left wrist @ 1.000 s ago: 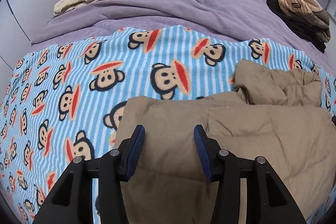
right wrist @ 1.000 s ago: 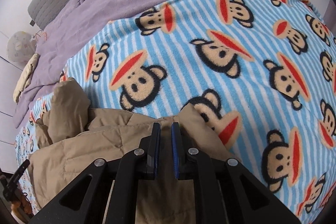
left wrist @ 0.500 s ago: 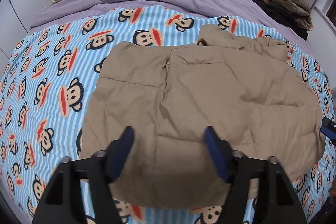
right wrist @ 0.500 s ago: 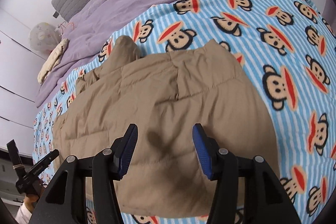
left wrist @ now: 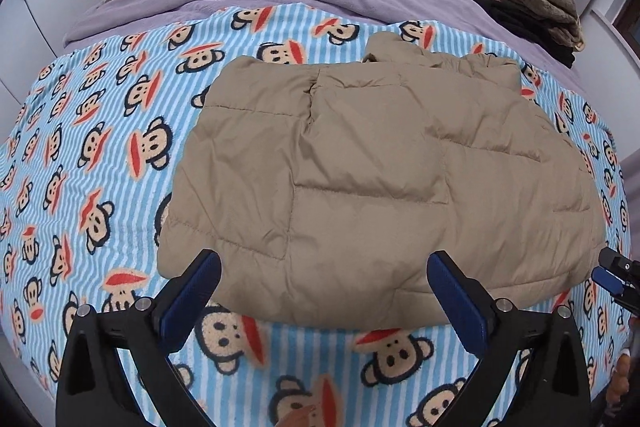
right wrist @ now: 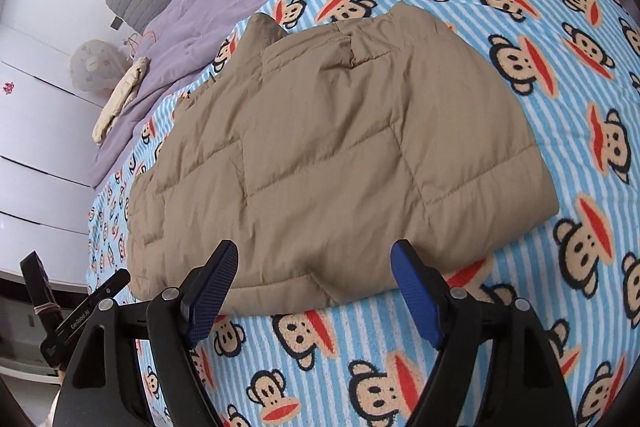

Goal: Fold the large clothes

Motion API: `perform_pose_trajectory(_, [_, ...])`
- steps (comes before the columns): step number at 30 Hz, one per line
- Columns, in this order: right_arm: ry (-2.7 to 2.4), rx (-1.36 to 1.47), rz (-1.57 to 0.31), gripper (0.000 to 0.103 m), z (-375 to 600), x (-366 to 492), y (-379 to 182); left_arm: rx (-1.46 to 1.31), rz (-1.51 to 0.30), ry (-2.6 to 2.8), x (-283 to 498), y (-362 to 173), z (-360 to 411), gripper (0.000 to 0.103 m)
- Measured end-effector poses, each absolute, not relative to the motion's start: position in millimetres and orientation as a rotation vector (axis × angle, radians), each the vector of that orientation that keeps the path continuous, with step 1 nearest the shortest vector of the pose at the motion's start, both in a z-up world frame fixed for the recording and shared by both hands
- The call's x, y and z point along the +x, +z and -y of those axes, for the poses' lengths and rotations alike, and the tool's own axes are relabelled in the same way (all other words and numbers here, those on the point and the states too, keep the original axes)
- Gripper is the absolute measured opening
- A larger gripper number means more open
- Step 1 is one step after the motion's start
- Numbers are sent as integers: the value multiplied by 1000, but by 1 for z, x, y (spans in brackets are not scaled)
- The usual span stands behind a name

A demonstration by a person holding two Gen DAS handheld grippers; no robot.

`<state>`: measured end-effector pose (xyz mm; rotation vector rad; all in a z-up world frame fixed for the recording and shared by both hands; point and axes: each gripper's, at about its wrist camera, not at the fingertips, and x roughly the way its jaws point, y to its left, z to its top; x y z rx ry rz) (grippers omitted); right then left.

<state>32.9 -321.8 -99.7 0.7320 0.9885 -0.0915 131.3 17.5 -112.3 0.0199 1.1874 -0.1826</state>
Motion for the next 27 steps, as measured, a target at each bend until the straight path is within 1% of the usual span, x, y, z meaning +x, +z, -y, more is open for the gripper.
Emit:
perform_pose_trajectory(4, [-91, 777, -1002, 84, 319, 24, -108, 33, -1217, -174, 126, -119, -20, 103])
perform_pose_trajectory(6, [-88, 789, -1004, 87, 317, 21, -111, 31, -1234, -172, 124, -124, -22, 103])
perform_pose_trajectory(8, [-86, 796, -1004, 103, 316, 19, -114, 23, -1249, -171, 121, -128, -23, 103])
perform_pose_trajectory(15, [-92, 900, -1003, 103, 318, 14, -129, 26, -1278, -169, 114, -139, -24, 103])
perform_pose_trajectory(20, [-67, 957, -1052, 103, 316, 15, -144, 30, -1296, -134, 114, -151, -29, 103])
perform_pose_trajectory(27, [-43, 1139, -1029, 103, 328, 6, -166, 5, -1332, -144, 114, -165, -36, 103])
